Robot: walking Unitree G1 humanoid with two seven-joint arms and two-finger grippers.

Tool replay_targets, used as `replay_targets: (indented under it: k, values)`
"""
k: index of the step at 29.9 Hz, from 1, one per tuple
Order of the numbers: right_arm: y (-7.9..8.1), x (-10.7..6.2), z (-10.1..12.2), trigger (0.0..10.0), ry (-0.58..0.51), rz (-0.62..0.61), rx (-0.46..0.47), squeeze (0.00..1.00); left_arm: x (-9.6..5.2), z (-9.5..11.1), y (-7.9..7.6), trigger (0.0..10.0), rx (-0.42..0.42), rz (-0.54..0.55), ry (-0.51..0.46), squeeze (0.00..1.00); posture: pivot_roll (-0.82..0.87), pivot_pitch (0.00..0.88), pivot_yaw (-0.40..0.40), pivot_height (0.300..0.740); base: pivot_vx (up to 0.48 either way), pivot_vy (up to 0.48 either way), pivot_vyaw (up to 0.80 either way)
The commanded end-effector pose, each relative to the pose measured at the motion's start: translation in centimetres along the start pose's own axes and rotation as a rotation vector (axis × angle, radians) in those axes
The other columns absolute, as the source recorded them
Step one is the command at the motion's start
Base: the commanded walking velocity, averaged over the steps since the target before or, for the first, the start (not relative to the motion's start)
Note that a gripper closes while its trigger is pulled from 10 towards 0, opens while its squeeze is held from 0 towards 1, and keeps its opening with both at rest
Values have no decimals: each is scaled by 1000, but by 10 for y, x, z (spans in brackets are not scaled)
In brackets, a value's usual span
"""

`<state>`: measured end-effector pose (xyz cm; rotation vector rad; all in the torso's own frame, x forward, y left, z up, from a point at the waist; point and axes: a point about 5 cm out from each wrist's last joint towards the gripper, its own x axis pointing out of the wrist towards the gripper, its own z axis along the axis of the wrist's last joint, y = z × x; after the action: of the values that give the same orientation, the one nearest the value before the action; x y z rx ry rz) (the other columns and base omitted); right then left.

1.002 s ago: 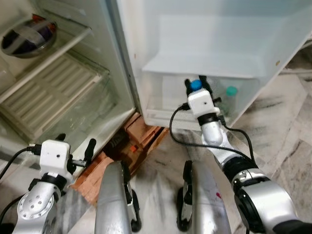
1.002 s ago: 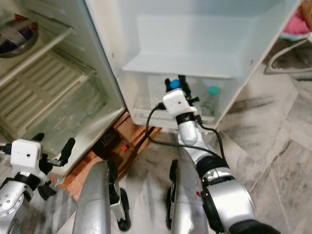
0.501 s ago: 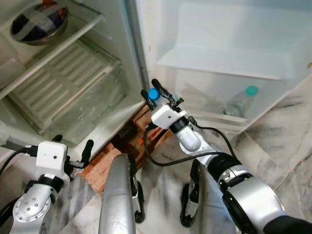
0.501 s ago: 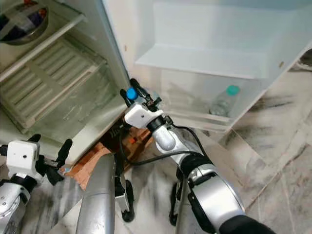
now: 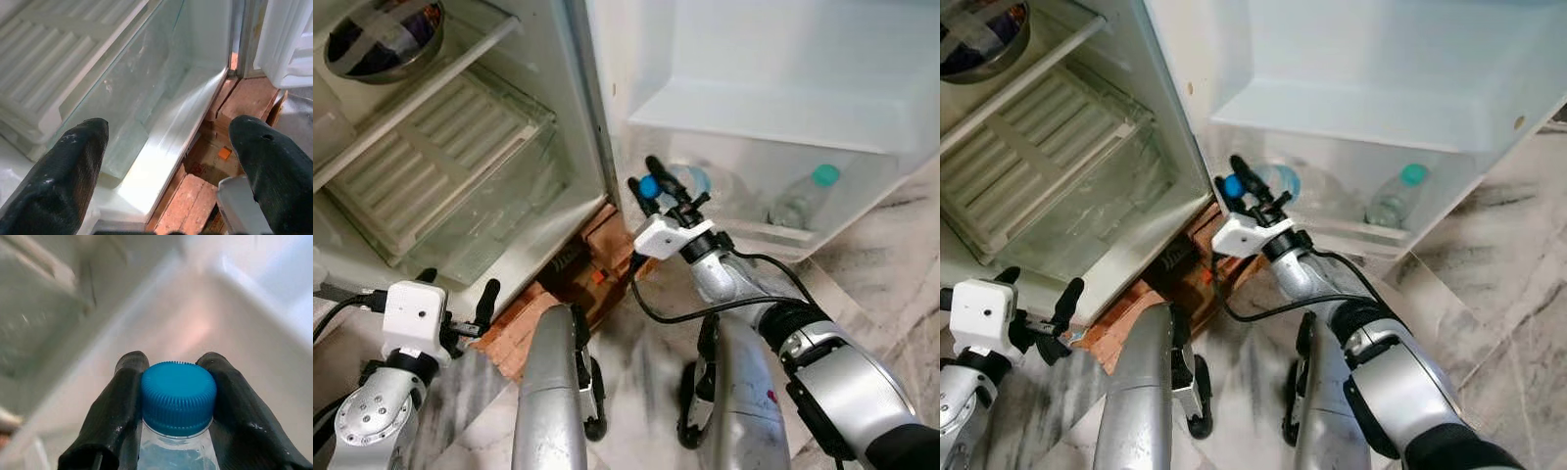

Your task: Restocking fridge

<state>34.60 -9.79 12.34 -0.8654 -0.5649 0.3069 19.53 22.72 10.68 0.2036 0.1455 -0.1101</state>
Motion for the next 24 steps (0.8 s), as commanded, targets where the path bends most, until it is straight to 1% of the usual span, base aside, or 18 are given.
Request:
replay_targets:
  k: [1, 2, 3, 5, 6, 9, 12, 15, 17, 19, 20, 23, 24]
  values:
    - [3, -19, -22, 10000, 180, -35, 104, 0, -4, -5, 2, 10000, -5, 9, 34, 0, 346, 315, 104, 567, 0, 0, 0]
    - [3, -23, -27, 10000, 226, -50, 135, 0, -4, -5, 1, 10000, -7, 9, 35, 0, 346, 315, 104, 567, 0, 0, 0]
    - [3, -23, -27, 10000, 226, -50, 135, 0, -4, -5, 1, 10000, -7, 9, 35, 0, 346, 315, 104, 567, 0, 0, 0]
    - [3, -29, -33, 10000, 280, -64, 157, 0, -3, -6, 1, 10000, -9, 6, 35, 0, 346, 313, 102, 567, 0, 0, 0]
    - [2, -32, -38, 10000, 329, -87, 198, 0, -3, -6, 0, 10000, -11, 4, 36, 0, 345, 312, 101, 567, 0, 0, 0]
    - [1, -35, -43, 10000, 383, -120, 247, 0, -2, -6, 0, 10000, -12, 4, 35, 0, 344, 308, 99, 567, 0, 0, 0]
    - [0, -38, -48, 10000, 429, -135, 261, 0, -1, -6, 0, 10000, -12, 3, 35, 0, 345, 305, 100, 567, 0, 0, 0]
    - [-2, -43, -55, 10000, 492, -150, 233, 0, 0, -6, 0, 10000, -11, 0, 34, 0, 344, 301, 101, 567, 0, 0, 0]
    - [-3, -43, -56, 10000, 501, -155, 234, 0, 0, -6, 1, 10000, -11, 0, 35, 0, 343, 300, 101, 567, 0, 0, 0]
    - [-7, -46, -62, 10000, 552, -179, 207, 0, 1, -7, 1, 10000, -12, -2, 36, 0, 339, 297, 101, 567, 0, 0, 0]
    - [-12, -51, -69, 10000, 608, -219, 197, 0, 2, -7, 0, 10000, -13, -6, 36, 0, 336, 294, 101, 567, 0, 0, 0]
    - [-15, -54, -72, 10000, 635, -255, 232, 0, 3, -7, -1, 10000, -13, -12, 35, 0, 332, 290, 101, 567, 0, 0, 0]
    - [-17, -58, -75, 10000, 665, -276, 240, 0, 4, -7, -1, 10000, -13, -15, 34, 0, 330, 289, 101, 567, 0, 0, 0]
